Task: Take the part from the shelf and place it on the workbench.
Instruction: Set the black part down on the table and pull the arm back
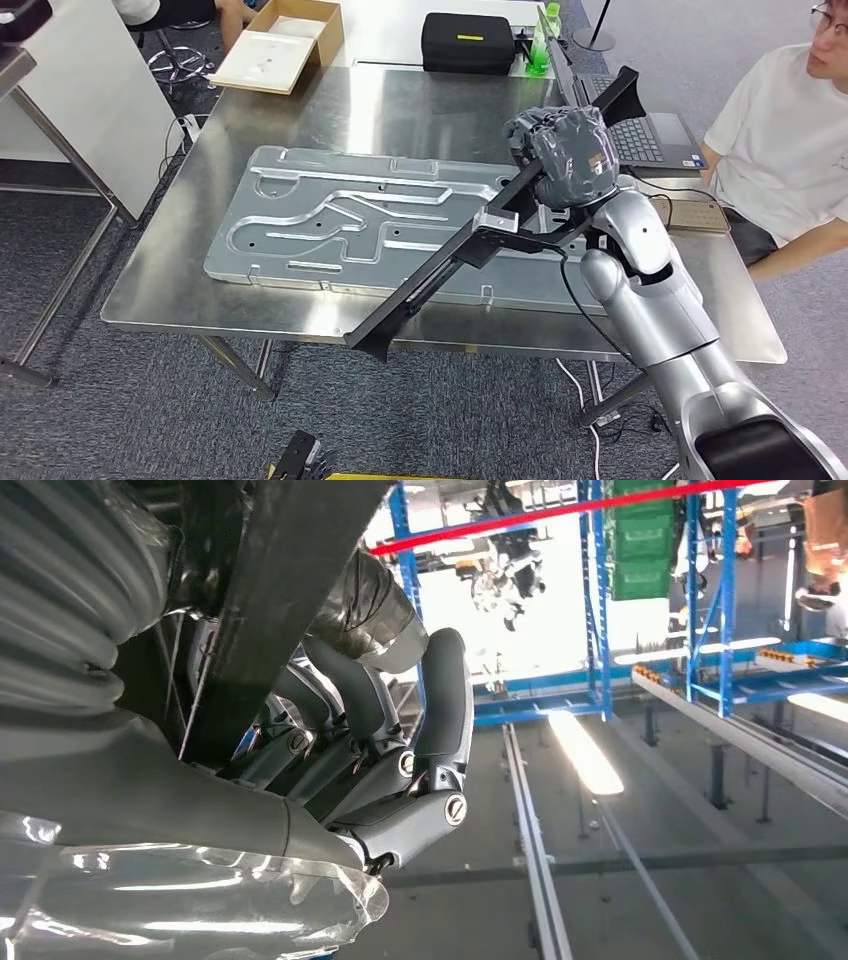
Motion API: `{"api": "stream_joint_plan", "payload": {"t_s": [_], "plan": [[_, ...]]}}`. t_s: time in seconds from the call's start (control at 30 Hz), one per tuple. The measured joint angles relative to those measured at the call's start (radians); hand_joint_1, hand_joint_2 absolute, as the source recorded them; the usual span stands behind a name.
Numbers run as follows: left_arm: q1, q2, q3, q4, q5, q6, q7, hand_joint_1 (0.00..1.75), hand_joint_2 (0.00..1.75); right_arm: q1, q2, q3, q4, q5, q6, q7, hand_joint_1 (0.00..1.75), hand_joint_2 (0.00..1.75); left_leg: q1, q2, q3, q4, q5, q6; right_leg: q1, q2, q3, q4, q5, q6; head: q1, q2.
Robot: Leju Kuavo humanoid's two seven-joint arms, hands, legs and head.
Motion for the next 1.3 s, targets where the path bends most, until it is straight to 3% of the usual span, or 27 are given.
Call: {"api": "stream_joint_plan", "payload": {"t_s": [0.03, 0.1, 0.23, 0.3, 0.37, 0.4, 0.43, 0.47, 0.53, 0.57, 0.6, 0.7, 0.77, 0.83, 0.9, 0.93, 0.97, 1.07, 1.13, 1.23, 1.3], "plan": [[0.000, 0.000, 0.000, 0.000, 0.000, 0.000, 0.000, 0.00, 1.75, -0.003, -0.001, 0.000, 0.004, -0.002, 0.001, 0.000, 1.75, 1.75, -0.002, 0.000, 0.000, 0.001, -0.002, -0.003, 0.002, 0.000, 0.030, -0.066, 0.025, -0.003, 0.000, 0.000], [-0.002, 0.000, 0.000, 0.000, 0.001, -0.001, 0.000, 0.00, 1.75, -0.008, -0.003, -0.001, 0.012, -0.005, 0.004, 0.002, 1.75, 1.75, -0.005, 0.000, -0.002, 0.000, -0.004, -0.011, 0.008, 0.001, 0.059, -0.134, 0.040, -0.011, 0.000, 0.000], [-0.002, 0.000, 0.000, 0.000, 0.002, -0.004, -0.003, 0.00, 1.75, -0.011, -0.006, -0.009, 0.028, -0.025, 0.009, 0.020, 1.75, 1.75, -0.007, 0.001, -0.008, 0.015, -0.019, -0.030, 0.004, 0.000, 0.067, -0.149, 0.041, -0.032, 0.000, 0.000], [-0.002, 0.000, -0.001, 0.000, 0.003, -0.005, -0.005, 0.00, 1.75, -0.014, -0.006, -0.019, 0.040, -0.044, 0.019, 0.033, 1.75, 1.75, -0.005, 0.003, -0.046, 0.101, -0.069, -0.036, 0.002, -0.003, 0.073, -0.155, 0.042, -0.042, 0.000, 0.000], [-0.001, 0.000, -0.001, 0.000, 0.004, -0.005, -0.006, 0.00, 1.75, -0.016, -0.006, -0.027, 0.061, -0.068, 0.030, 0.051, 1.75, 1.75, -0.004, 0.003, -0.110, 0.230, -0.121, -0.040, 0.003, -0.003, 0.073, -0.153, 0.040, -0.048, 0.000, 0.000], [-0.001, 0.000, -0.001, 0.000, 0.004, -0.005, -0.006, 0.00, 1.75, -0.016, -0.005, -0.033, 0.076, -0.085, 0.034, 0.063, 1.75, 1.75, -0.004, 0.003, -0.131, 0.269, -0.128, -0.040, 0.004, -0.003, 0.074, -0.152, 0.039, -0.049, 0.000, 0.000], [0.000, 0.000, -0.001, 0.000, 0.004, -0.004, -0.006, 0.00, 1.75, -0.016, -0.004, -0.042, 0.092, -0.104, 0.036, 0.075, 1.75, 1.75, -0.004, 0.003, -0.135, 0.270, -0.114, -0.039, 0.005, -0.003, 0.074, -0.151, 0.038, -0.049, 0.000, 0.000], [0.000, 0.000, -0.001, 0.000, 0.006, -0.004, -0.006, 0.00, 1.75, -0.017, -0.002, -0.055, 0.108, -0.126, 0.037, 0.088, 1.31, 1.75, -0.004, 0.003, -0.120, 0.232, -0.083, -0.036, 0.006, -0.002, 0.075, -0.150, 0.037, -0.048, 0.000, 0.000], [-0.001, 0.001, -0.001, 0.000, 0.009, -0.003, -0.006, 0.00, 1.75, -0.025, 0.002, -0.087, 0.143, -0.171, 0.036, 0.112, 0.44, 1.75, -0.006, 0.003, -0.060, 0.099, -0.015, -0.025, 0.009, -0.002, 0.077, -0.146, 0.034, -0.044, 0.000, 0.000], [-0.001, 0.001, -0.001, 0.000, 0.011, -0.002, -0.006, 0.00, 1.75, -0.033, 0.004, -0.104, 0.163, -0.191, 0.033, 0.122, 0.00, 1.75, -0.008, 0.003, -0.037, 0.047, 0.003, -0.021, 0.011, -0.002, 0.075, -0.144, 0.032, -0.041, 0.000, 0.000], [-0.001, 0.002, -0.001, 0.000, 0.012, -0.001, -0.005, 0.00, 1.75, -0.043, 0.005, -0.122, 0.185, -0.211, 0.030, 0.130, 0.00, 1.75, -0.009, 0.002, -0.023, 0.015, 0.010, -0.017, 0.012, -0.001, 0.074, -0.142, 0.032, -0.037, 0.000, 0.000], [0.001, 0.003, -0.002, 0.000, 0.013, 0.002, -0.002, 0.00, 1.75, -0.065, 0.008, -0.166, 0.249, -0.258, 0.019, 0.138, 0.00, 1.75, -0.010, 0.002, -0.014, -0.007, 0.014, -0.007, 0.010, -0.002, 0.072, -0.143, 0.033, -0.020, 0.000, 0.000], [0.001, 0.003, -0.002, 0.000, 0.018, -0.001, -0.002, 0.00, 0.87, -0.072, 0.009, -0.188, 0.276, -0.278, 0.013, 0.137, 0.00, 1.75, -0.006, 0.002, -0.008, -0.018, 0.021, 0.004, 0.007, -0.001, 0.058, -0.107, 0.006, -0.009, 0.000, 0.000], [0.001, 0.003, -0.002, 0.000, 0.022, -0.003, -0.003, 0.00, 0.00, -0.076, 0.010, -0.208, 0.299, -0.293, 0.006, 0.136, 0.00, 1.75, -0.004, 0.002, -0.006, -0.021, 0.024, 0.009, 0.003, -0.001, 0.008, 0.002, -0.051, 0.000, 0.000, 0.000], [0.003, 0.005, -0.002, 0.000, 0.023, -0.003, -0.004, 0.00, 0.00, -0.076, 0.012, -0.225, 0.321, -0.309, -0.004, 0.140, 0.00, 1.75, -0.004, 0.002, -0.007, -0.020, 0.023, 0.010, -0.002, -0.001, -0.045, 0.108, -0.086, 0.007, 0.000, 0.000], [0.004, 0.006, -0.001, 0.000, 0.023, -0.002, -0.004, 0.00, 0.00, -0.075, 0.013, -0.234, 0.332, -0.317, -0.008, 0.143, 0.00, 1.75, -0.004, 0.002, -0.007, -0.018, 0.022, 0.009, -0.005, -0.001, -0.053, 0.118, -0.078, 0.010, 0.000, 0.000], [0.005, 0.007, -0.001, 0.000, 0.023, 0.000, -0.004, 0.00, 0.00, -0.075, 0.015, -0.242, 0.341, -0.323, -0.012, 0.146, 0.00, 1.75, -0.003, 0.001, -0.006, -0.017, 0.021, 0.008, -0.008, -0.001, -0.041, 0.090, -0.052, 0.011, 0.000, 0.000], [0.005, 0.008, -0.001, 0.000, 0.024, 0.003, -0.006, 0.00, 0.00, -0.082, 0.019, -0.262, 0.360, -0.333, -0.018, 0.152, 0.00, 1.75, -0.004, 0.000, -0.008, -0.009, 0.013, -0.004, -0.011, -0.002, 0.045, -0.091, 0.031, 0.009, 0.000, 0.000], [0.004, 0.010, -0.001, 0.000, 0.025, 0.004, -0.006, 0.00, 0.00, -0.087, 0.022, -0.272, 0.374, -0.335, -0.022, 0.151, 0.00, 1.75, -0.006, 0.000, -0.011, -0.007, 0.012, -0.015, -0.006, 0.000, 0.064, -0.136, 0.036, 0.000, 0.000, 0.000], [0.005, 0.011, -0.001, 0.000, 0.025, 0.007, -0.006, 0.00, 0.00, -0.090, 0.024, -0.280, 0.393, -0.347, -0.018, 0.146, 0.00, 1.75, -0.006, 0.001, -0.014, -0.002, 0.004, -0.032, -0.005, 0.000, 0.065, -0.142, 0.039, -0.021, 0.000, 0.000], [0.004, 0.012, -0.001, 0.000, 0.025, 0.011, -0.006, 0.00, 0.00, -0.092, 0.026, -0.284, 0.402, -0.357, -0.012, 0.145, 0.00, 1.75, -0.005, 0.002, -0.043, 0.067, -0.040, -0.039, -0.008, -0.002, 0.068, -0.147, 0.041, -0.035, -0.001, 0.000]]}}
